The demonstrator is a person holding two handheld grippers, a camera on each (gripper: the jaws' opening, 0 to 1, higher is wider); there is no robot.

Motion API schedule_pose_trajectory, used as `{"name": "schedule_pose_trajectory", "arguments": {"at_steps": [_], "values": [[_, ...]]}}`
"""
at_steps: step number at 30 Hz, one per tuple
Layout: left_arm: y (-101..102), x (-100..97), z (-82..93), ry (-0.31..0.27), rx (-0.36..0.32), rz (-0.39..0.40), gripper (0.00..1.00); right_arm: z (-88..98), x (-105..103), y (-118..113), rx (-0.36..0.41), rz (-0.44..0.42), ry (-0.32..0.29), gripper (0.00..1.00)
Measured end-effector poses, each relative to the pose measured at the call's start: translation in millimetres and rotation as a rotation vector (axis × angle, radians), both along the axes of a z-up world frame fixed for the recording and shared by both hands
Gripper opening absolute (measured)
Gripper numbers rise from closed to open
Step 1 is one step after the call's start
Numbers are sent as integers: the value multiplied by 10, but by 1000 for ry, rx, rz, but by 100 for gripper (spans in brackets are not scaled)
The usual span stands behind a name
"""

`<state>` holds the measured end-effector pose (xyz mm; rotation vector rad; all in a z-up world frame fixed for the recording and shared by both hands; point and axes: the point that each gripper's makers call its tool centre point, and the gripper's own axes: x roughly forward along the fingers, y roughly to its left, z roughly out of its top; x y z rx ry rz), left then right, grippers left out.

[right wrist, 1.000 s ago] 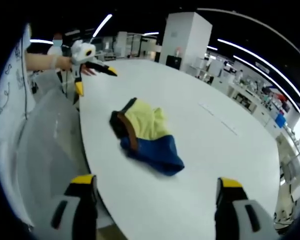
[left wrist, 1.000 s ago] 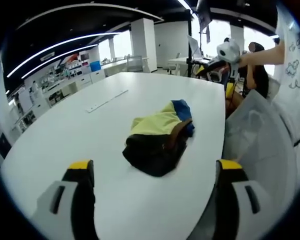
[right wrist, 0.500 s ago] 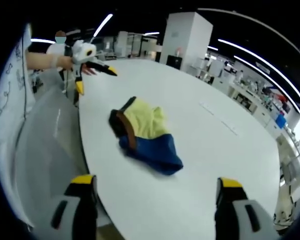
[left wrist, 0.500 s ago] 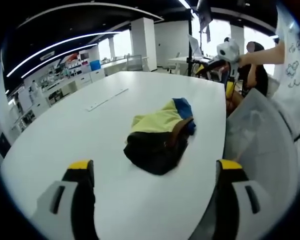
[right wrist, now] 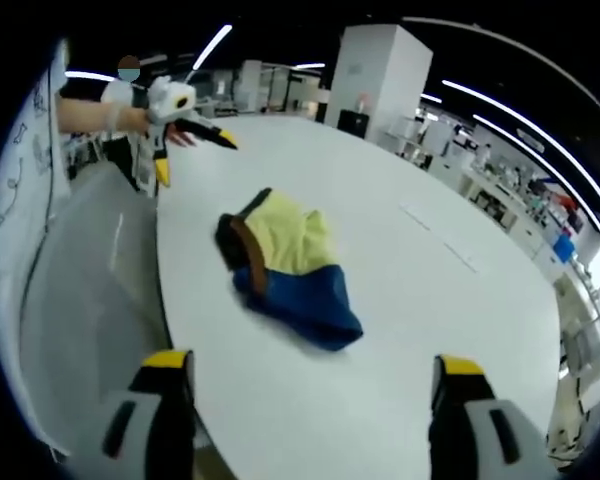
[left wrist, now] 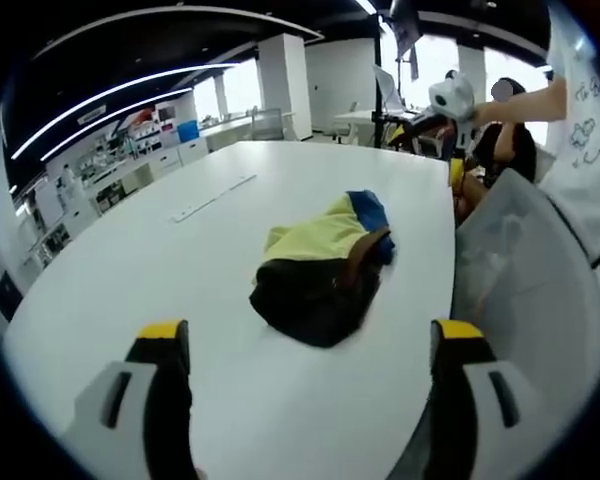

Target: Fold the garment on the visible template until the final outline fits inside the template.

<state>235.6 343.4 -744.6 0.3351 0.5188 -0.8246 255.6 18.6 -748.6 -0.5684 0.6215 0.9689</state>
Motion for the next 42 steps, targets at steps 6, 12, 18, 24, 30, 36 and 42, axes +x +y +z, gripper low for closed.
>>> {"name": "schedule_pose_trajectory", "arguments": {"at_steps": [6,12,18,24,30,36,42], "values": [[-20,52,-43,1,13,-1,95,-13,45,18,-7,14,-4,98],[-106,113,-84,-30,65,-44,87,-40,94,116,-27,49,-26,90],[-147,276,-91,-81,74,-42,76,-56,150,210,-45,90,-61,72],[-211,351,-132,-132,131,-74,60,-75,184,312,-67,120,-103,56],[-213,415,-135,-175,151,-84,49,-155,172,356,-105,161,-119,44],[-253,432,-164,-204,183,-123,40,-207,158,400,-118,188,-124,37],[-298,438,-297,-233,263,-184,35,-254,178,463,-136,220,-150,29]]}}
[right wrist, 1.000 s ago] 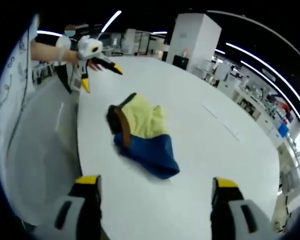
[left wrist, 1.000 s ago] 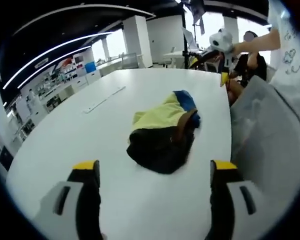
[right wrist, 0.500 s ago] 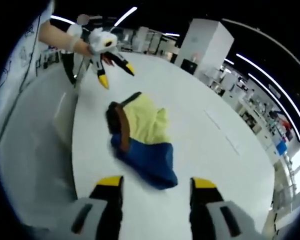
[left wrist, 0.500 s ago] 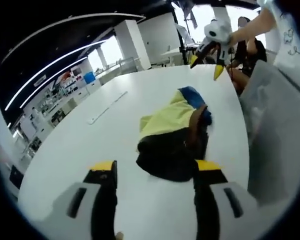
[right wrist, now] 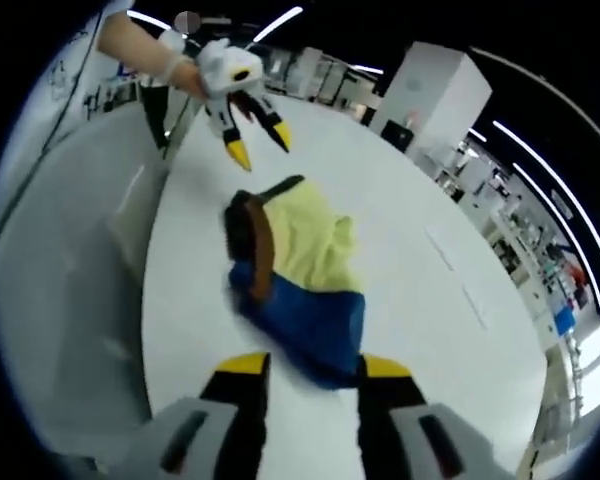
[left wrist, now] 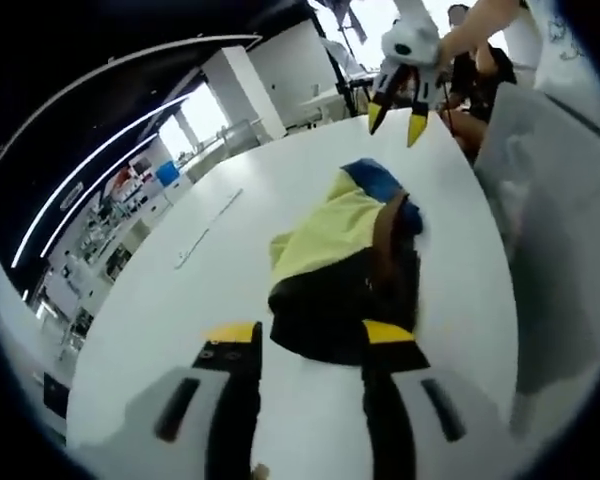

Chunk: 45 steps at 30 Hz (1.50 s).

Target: Fold the garment on the visible template until the final outline fits inside the template.

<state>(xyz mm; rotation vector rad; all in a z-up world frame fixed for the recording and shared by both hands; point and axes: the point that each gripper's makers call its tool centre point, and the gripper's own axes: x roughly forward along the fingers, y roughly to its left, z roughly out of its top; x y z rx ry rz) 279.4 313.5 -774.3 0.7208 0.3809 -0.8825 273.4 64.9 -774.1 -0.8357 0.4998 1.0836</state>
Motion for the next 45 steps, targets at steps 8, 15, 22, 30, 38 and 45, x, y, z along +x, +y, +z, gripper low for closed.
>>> {"name": "schedule_pose_trajectory", "arguments": {"at_steps": [8,15,22,30,38,45], "values": [[-93,42,-65,-50,64,-47,29,-111,10,117,-26,51,-18,22],[-65,104,-156,-81,143,-85,22,-185,11,268,-32,80,-27,17],[-152,84,-278,-126,248,-160,16,-285,22,344,-69,120,-53,13],[-201,110,-348,-140,289,-171,11,-360,29,271,-122,152,-98,11],[-181,144,-366,-143,315,-156,9,-404,122,218,-213,196,-215,4],[-232,180,-357,-160,308,-143,8,-408,184,212,-207,189,-252,0]]}}
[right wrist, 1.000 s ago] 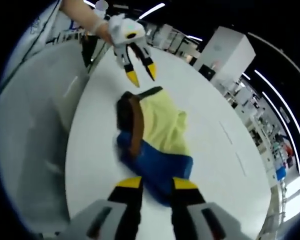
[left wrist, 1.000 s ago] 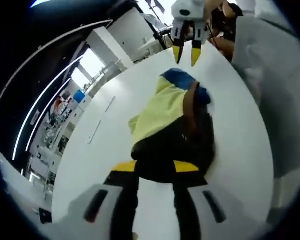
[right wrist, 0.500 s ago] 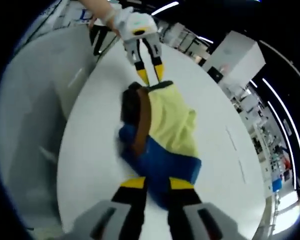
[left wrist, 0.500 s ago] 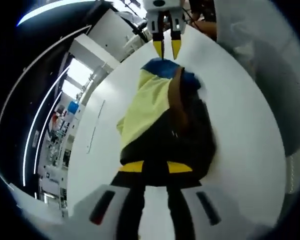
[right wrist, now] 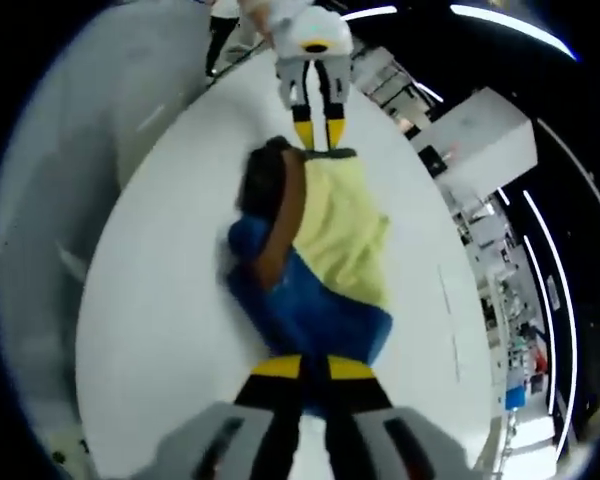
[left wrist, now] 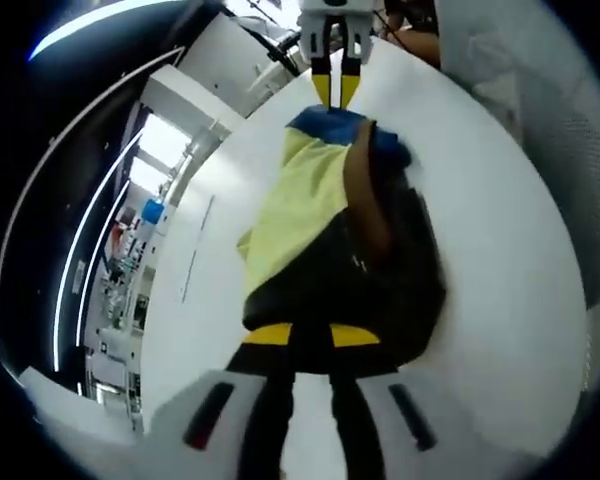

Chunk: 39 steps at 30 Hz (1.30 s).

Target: Fold the garment on the visible template until the final outline fits inside the template.

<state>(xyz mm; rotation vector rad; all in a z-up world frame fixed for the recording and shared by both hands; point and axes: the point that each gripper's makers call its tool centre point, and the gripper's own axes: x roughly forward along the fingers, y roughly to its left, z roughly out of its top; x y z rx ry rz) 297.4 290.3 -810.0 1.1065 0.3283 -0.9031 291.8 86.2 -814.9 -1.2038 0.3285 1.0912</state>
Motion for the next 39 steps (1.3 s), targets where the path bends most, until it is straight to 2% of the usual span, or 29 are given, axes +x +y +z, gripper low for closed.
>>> {"name": "schedule_pose_trajectory", "arguments": {"at_steps": [3,7,10,15,21,29,32,39], "values": [[-9,1,-10,12,-10,12,0,9,14,-8,10,-10,-1,0],[-4,-5,4,22,-29,27,0,42,16,-25,25,-23,2,0],[41,-1,36,47,-72,70,0,82,10,-40,52,-43,14,0],[98,2,193,75,-175,146,0,264,-3,-54,136,-100,38,0],[148,52,428,89,-266,212,0,582,27,-44,245,-160,48,0],[221,209,866,79,-389,288,0,1106,148,-21,360,-200,17,0],[231,246,1039,92,-457,322,0,1308,180,-7,419,-219,18,0],[346,357,1417,60,-543,363,0,1725,299,-28,504,-234,-14,0]]}}
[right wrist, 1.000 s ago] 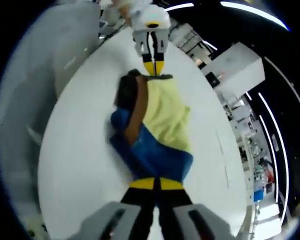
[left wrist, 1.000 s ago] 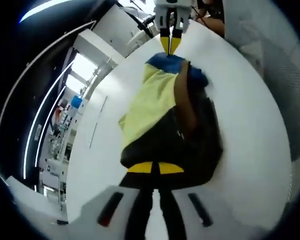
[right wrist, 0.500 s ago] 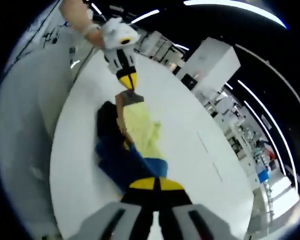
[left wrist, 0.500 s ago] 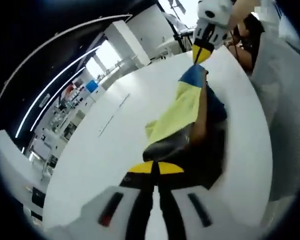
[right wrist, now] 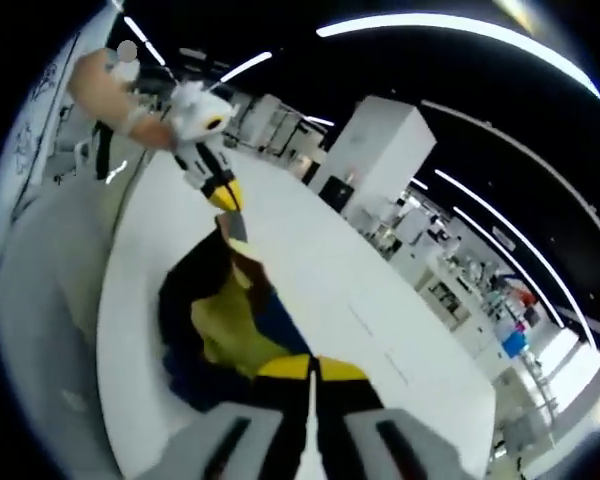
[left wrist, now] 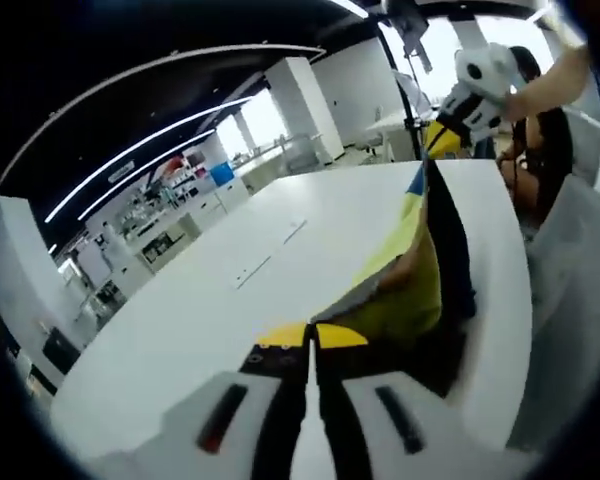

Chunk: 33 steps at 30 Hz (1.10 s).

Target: Fold the garment on the visible template until the final outline fits inside the template.

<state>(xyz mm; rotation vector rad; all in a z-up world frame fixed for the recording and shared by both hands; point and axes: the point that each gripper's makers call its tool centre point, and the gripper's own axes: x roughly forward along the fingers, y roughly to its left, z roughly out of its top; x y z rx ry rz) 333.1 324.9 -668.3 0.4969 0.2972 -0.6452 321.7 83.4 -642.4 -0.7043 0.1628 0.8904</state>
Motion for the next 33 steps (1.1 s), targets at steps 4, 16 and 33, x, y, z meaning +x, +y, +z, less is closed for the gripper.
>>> {"name": "schedule_pose_trajectory", "arguments": {"at_steps": [4,16,33], "values": [[12,47,296,-32,-63,24,0,243,45,-22,39,-12,-24,0],[-88,199,1033,-125,-173,34,0,937,228,-3,145,-17,-115,0],[56,1257,601,30,-333,158,0,561,1315,109,165,-39,-20,0]]}}
